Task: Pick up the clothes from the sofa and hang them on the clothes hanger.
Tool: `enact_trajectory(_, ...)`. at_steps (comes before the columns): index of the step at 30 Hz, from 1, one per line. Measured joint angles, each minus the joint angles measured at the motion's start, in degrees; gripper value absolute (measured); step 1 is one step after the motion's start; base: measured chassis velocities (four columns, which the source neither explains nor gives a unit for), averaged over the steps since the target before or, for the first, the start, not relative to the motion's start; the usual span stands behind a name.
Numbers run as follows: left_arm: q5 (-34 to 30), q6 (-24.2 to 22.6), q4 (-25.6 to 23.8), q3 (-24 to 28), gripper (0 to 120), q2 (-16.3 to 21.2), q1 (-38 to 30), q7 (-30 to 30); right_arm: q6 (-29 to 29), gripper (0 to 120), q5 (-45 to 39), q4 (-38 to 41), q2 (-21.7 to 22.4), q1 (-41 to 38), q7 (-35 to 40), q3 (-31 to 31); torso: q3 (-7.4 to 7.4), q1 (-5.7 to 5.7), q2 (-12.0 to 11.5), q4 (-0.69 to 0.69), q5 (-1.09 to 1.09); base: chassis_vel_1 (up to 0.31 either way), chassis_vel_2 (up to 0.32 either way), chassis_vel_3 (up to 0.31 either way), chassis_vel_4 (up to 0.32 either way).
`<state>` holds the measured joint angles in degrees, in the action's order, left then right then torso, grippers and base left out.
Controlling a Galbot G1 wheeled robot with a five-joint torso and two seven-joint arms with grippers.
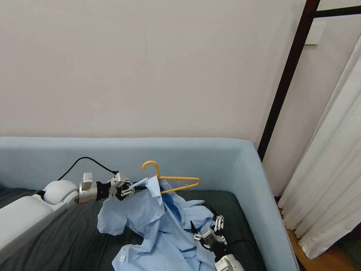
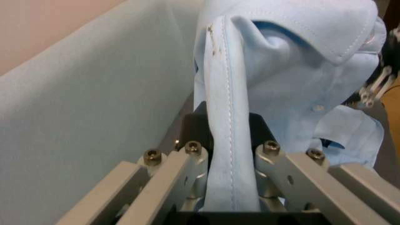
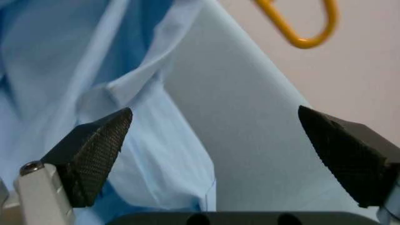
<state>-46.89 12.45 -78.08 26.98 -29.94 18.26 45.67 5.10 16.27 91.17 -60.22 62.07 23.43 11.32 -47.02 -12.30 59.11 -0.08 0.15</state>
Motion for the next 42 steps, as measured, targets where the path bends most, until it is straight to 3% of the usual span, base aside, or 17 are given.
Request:
enact_trajectory(4, 0.0, 0.0, 0.0, 0.0, 7, 0.0, 0.0, 0.0, 0.3, 100, 1.2, -0.6, -0.1, 0.0, 0.0, -0.1, 0.0, 0.0, 0.0, 0.0, 0.0, 0.0, 0.0, 0.0, 0.0)
enact_trajectory(5, -0.2, -0.1, -0.6, -0.3, 7, 0.1, 0.3, 0.0, 2.1, 100, 9.3, -4.6, -1.0, -0.3, 0.1, -0.3, 0.0, 0.0, 0.0, -0.01, 0.01, 0.0, 0.0, 0.0, 0.0)
enact_trajectory(14, -0.9, -0.4, -2.7, -1.1, 7, 1.5, 1.5, -0.1, 4.5, 100, 23.3, -15.8, -5.5, -3.5, 2.0, -0.3, -0.01, 0.0, 0.0, 0.01, -0.01, 0.0, 0.0, 0.0, 0.0)
enact_trajectory(31, -1.2, -0.6, -4.0, -2.3, 7, 2.6, 3.3, 0.3, 5.5, 100, 31.7, -27.9, -12.0, -6.9, 5.0, -1.7, 0.0, -0.01, 0.0, 0.0, 0.0, 0.0, 0.0, 0.0, 0.0)
enact_trajectory(42, -1.6, -0.6, -4.2, -2.8, 7, 3.0, 4.1, 0.9, 4.6, 100, 31.4, -29.8, -13.4, -8.2, 7.0, -2.1, 0.0, -0.01, 0.0, 0.0, 0.0, 0.0, 0.0, 0.0, 0.0)
